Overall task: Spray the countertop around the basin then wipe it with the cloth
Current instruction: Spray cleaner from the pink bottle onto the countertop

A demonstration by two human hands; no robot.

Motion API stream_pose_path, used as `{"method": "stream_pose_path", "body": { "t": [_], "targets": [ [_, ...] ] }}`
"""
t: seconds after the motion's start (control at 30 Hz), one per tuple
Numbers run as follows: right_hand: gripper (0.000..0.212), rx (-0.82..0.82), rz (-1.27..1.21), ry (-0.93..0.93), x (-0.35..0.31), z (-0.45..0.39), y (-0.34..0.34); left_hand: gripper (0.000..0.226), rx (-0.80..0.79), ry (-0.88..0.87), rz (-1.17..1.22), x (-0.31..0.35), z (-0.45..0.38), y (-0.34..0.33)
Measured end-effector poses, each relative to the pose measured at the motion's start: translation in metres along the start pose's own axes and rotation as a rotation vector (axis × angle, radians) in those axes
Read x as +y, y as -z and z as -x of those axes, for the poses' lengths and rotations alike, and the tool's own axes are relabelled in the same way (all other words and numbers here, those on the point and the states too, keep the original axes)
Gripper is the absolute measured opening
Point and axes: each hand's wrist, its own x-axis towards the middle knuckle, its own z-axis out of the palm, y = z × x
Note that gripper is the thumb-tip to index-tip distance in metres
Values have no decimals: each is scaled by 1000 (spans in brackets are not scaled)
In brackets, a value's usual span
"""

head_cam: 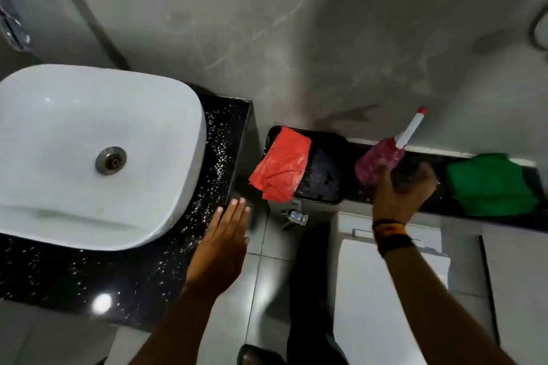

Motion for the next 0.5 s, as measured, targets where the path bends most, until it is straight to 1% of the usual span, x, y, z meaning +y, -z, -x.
{"method": "stream_pose_path", "body": {
  "t": [0.03,0.07,0.17,0.23,0.3,0.33,0.43,0.5],
  "targets": [
    [81,-9,-20,13,-1,-16,-6,66,19,3,-21,0,0,-1],
    [80,-42,-14,24,-7,-29,-11,66,11,8,-23,-2,-1,4],
    [64,-137,97,72,-19,-72,-34,64,28,-10,-62,3,0,2],
    [50,-111,97,115,-16,-84,-45,63,21,-7,-69,4,-1,4],
    [42,-83,61,147,-19,-86,-47,62,60,-4,-74,4,-1,5],
    [42,-77,54,167,-21,-85,-46,61,70,0,-64,4,0,5],
    [53,-157,65,210,-18,-63,-27,60,74,11,-15,5,-2,6],
    [49,-245,59,227,-14,-42,-8,60,65,21,11,4,-1,4]
  ]
}}
